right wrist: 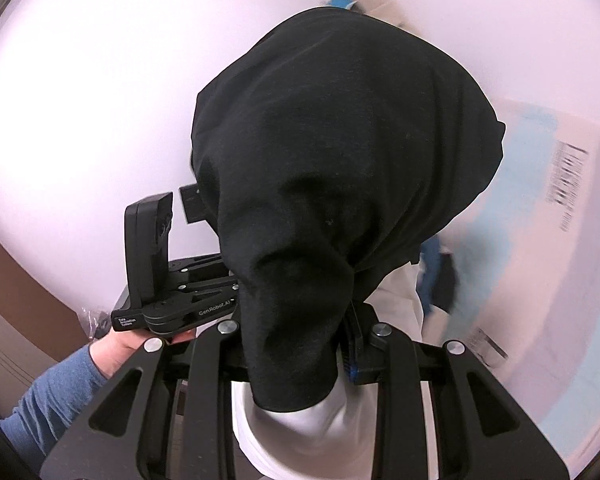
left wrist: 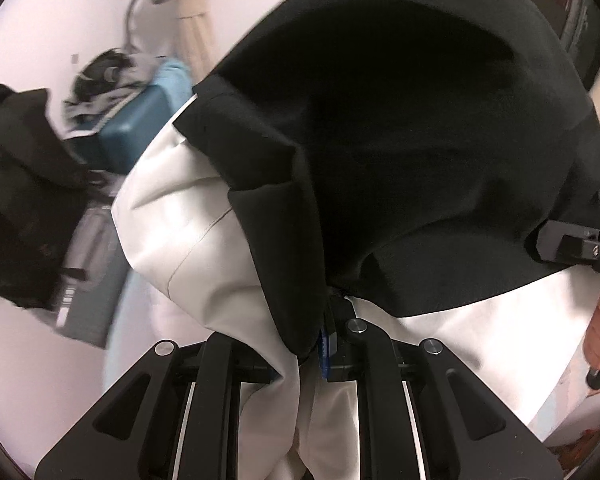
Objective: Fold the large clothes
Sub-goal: 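Lift the bundle with both tools and carry it toward the clothes stack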
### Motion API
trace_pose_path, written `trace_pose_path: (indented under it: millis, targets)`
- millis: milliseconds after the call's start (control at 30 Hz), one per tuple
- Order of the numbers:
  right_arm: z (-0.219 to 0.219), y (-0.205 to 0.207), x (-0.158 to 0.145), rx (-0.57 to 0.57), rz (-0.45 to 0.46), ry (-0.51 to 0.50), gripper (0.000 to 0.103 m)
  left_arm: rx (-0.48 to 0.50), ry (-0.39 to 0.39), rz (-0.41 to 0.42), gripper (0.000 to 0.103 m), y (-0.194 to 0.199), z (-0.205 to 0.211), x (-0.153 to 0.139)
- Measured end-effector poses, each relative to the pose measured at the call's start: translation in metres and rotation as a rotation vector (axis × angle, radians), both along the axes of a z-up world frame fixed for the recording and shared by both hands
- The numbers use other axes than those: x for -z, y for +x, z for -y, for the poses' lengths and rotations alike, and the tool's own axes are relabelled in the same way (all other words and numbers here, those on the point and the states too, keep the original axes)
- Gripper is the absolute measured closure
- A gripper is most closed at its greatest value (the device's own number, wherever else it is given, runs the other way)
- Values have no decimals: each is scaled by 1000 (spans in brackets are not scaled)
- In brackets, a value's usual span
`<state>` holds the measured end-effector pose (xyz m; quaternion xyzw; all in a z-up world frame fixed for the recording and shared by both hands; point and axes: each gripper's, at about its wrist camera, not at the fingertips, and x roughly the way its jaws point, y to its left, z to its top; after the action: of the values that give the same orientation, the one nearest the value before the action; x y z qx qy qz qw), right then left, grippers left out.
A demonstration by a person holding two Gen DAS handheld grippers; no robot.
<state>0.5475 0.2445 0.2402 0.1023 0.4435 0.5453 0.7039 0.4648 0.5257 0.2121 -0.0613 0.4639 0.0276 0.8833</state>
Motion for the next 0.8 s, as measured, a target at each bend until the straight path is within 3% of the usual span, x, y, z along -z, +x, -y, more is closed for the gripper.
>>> trace_pose_path:
  millis: [100, 400, 500, 633, 667, 800]
  targets:
    - [-41, -5, 2, -40, -11, 17, 76, -46, 21, -5, 90, -20, -51, -15]
    - [-141, -9, 30, -137, -80, 69, 76, -169, 64, -41, 90, -45, -167, -4]
    - [-172, -5, 50, -157, -87, 39, 76, -190, 59, -57, 90, -42, -187, 13]
    - [-194, 13, 83, -149, -92, -36, 76, -193, 13, -80, 90, -23, -198, 60]
    - [-217, 8, 78, -147, -90, -56, 76, -187, 5, -87, 90, -22, -193, 69]
    - [-222, 25, 112, -119, -86, -139, 77, -174, -45, -99, 90, -3, -190, 117]
